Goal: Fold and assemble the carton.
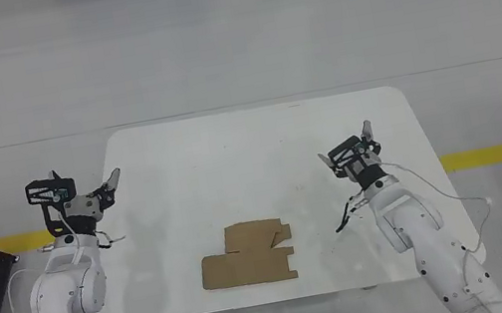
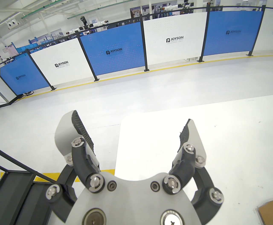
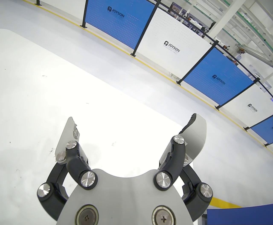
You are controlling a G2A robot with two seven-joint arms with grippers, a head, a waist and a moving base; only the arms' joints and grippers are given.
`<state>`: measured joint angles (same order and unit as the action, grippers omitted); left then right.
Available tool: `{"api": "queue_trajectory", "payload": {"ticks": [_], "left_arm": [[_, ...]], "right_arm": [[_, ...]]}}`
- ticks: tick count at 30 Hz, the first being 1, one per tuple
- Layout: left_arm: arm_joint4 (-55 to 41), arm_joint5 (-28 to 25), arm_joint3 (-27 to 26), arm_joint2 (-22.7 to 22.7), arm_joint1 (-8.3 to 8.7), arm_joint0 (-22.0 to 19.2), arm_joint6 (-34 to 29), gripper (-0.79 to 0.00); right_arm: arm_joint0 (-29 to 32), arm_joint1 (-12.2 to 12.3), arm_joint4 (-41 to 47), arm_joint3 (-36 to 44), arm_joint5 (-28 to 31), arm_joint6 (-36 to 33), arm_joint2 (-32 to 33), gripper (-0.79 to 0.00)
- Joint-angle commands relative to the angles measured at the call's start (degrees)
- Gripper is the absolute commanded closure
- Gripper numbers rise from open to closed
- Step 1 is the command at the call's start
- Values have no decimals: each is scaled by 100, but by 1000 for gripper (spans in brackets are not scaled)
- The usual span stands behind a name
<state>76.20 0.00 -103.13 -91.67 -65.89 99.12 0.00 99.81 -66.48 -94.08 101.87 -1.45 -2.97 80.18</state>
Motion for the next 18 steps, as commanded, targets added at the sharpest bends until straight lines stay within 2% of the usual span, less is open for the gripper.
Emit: {"api": "queue_trajectory", "payload": {"ticks": [1,3,4,7,13,18], "left_arm": [[0,0,0,0,0,0,0,-785],[0,0,0,0,0,0,0,-785],[0,0,0,0,0,0,0,-785],[0,0,0,0,0,0,0,-785],[0,0,0,0,0,0,0,-785],[0,0,0,0,0,0,0,-785]], "right_arm": [[-5,-1,33,-19,32,-13,-5,-785],[-165,3,282,-38,859,-143,-190,-785],[-262,26,15,-21,1245,-145,-279,-785],[-402,0,-655,-67,1414,-476,-787,-785],[-768,-96,-1224,-525,1917,-841,-1737,-785],[-748,-109,-1471,-643,1932,-816,-1966,-785]]}}
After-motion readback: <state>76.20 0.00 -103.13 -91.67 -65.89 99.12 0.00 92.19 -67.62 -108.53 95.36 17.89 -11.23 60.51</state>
